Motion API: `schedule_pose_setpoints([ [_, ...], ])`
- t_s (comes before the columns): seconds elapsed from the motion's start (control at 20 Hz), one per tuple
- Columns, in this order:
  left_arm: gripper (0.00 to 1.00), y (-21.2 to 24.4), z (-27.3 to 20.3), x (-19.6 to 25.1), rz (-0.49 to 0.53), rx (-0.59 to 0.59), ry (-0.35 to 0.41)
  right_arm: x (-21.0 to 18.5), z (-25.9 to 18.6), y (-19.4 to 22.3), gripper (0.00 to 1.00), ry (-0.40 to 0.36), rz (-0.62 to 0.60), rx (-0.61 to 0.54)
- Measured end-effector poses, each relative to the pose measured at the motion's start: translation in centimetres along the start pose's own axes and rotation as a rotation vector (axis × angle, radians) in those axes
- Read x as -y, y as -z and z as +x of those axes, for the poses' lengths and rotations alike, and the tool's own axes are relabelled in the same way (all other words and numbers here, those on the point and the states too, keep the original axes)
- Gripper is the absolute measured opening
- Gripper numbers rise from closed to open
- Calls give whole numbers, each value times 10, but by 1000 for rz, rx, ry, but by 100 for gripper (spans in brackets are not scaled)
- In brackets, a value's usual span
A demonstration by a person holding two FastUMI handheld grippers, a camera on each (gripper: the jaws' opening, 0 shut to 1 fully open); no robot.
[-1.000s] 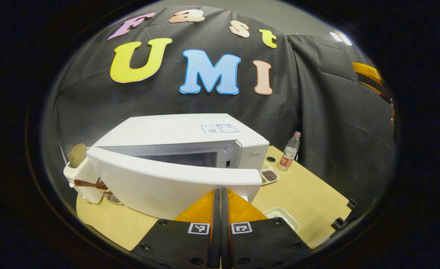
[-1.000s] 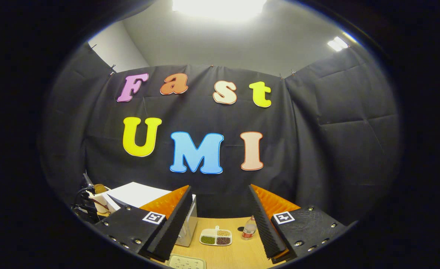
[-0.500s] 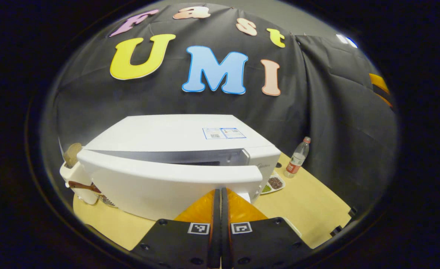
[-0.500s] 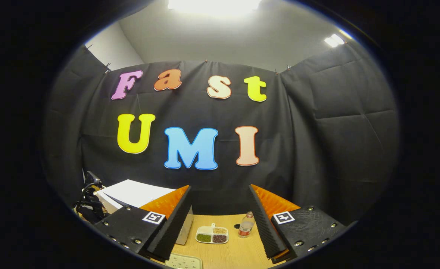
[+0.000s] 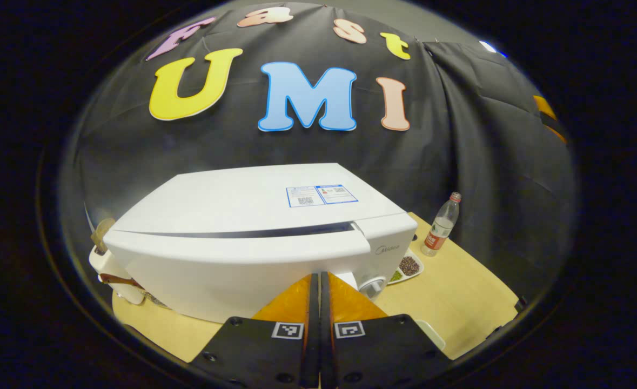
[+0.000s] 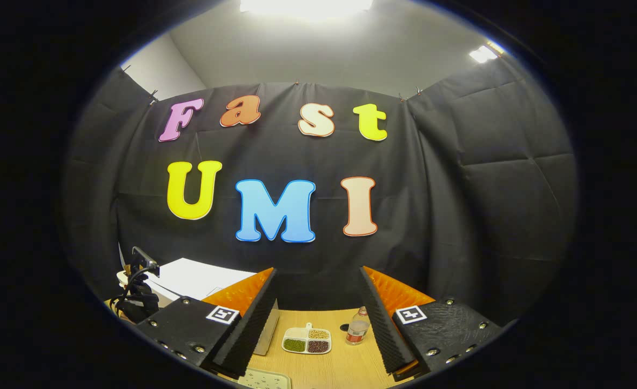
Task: Open the microwave oven with the left hand, put the food in, and close the microwave oven.
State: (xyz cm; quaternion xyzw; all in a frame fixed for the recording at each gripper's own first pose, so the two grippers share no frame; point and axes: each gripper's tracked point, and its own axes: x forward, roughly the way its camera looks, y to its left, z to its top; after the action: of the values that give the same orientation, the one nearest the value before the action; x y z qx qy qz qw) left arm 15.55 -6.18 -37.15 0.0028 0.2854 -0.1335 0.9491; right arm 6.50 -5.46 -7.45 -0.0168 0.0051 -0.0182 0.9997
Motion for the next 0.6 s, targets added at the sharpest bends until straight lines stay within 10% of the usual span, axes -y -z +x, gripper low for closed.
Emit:
schedule_pose_setpoints([
  [0.6, 7, 7, 10, -4, -30, -22, -61, -15, 23, 17, 89, -95, -6, -29],
])
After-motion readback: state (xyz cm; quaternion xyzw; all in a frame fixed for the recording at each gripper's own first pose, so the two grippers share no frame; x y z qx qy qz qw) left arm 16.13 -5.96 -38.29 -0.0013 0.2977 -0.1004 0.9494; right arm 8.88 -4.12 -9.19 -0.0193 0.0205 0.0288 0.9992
